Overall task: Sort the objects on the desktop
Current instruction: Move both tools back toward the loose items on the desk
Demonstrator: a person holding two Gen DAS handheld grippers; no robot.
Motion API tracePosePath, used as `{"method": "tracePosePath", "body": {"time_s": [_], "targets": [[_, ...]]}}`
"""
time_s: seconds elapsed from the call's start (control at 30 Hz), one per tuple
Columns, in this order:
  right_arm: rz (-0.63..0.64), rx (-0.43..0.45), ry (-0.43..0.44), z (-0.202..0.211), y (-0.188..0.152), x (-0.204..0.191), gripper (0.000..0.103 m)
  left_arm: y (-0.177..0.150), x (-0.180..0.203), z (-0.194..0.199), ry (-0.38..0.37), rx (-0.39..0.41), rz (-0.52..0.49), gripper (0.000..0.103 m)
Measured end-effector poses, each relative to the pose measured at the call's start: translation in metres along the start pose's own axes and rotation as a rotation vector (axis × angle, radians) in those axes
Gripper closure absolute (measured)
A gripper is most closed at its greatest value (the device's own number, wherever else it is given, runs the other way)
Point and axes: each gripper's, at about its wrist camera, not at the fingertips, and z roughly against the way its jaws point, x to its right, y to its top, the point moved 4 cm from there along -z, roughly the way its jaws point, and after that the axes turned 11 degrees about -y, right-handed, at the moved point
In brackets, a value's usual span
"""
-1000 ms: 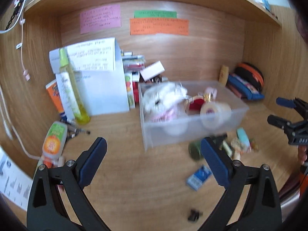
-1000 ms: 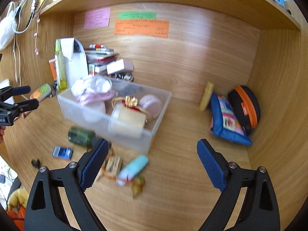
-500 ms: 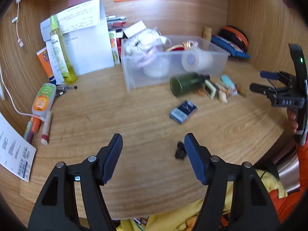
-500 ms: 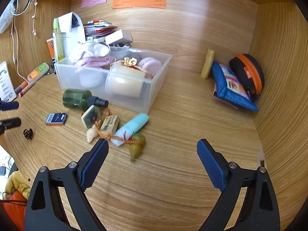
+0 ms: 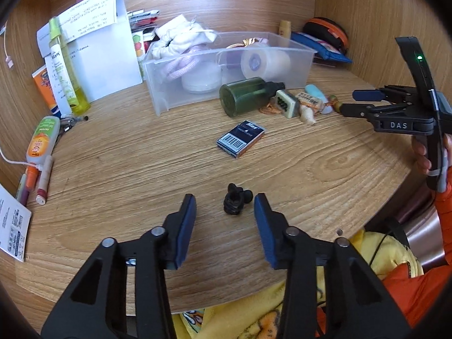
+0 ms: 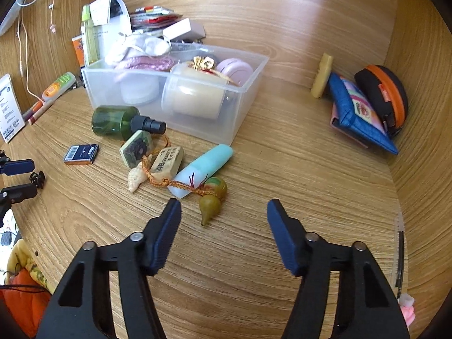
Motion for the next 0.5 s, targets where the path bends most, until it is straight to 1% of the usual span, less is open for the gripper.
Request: {"method": "tracePosePath", "body": {"time_s": [0.03, 0.07, 0.2, 0.27, 0.33, 0.37, 0.43, 0.5], "targets": [[0.002, -0.006, 0.000, -0.001, 0.000, -0.001, 0.054, 0.000, -0.001, -0.002, 0.003, -0.004, -0.001, 0.069], [0.005, -0.014, 0.001, -0.003, 0.001, -0.001, 0.055, 0.000, -0.001, -0.002, -0.001, 0.001, 0.002, 0.072], [0.010, -0.028, 0.007, -0.007, 0.003, -0.004, 0.059, 0.001, -0.002, -0.003, 0.004, 0.008, 0.000, 0.076], [0.018, -0.036, 0.006, -0.010, 0.005, -0.006, 0.066, 0.002, -0.003, -0.003, 0.005, 0.012, -0.005, 0.079], [0.028, -0.051, 0.009, -0.014, 0.005, -0.009, 0.076, 0.002, -0.004, -0.003, 0.007, 0.016, -0.003, 0.084], [0.029, -0.046, 0.012, -0.014, 0.005, -0.011, 0.079, 0.002, -0.005, -0.003, 0.012, 0.019, 0.003, 0.087], [0.036, -0.050, 0.012, -0.015, 0.006, -0.013, 0.088, 0.003, -0.008, -0.003, 0.029, 0.023, 0.015, 0.090], [0.039, -0.045, 0.016, -0.015, 0.006, -0.014, 0.088, 0.004, -0.012, -0.002, 0.034, 0.028, 0.026, 0.090]]}}
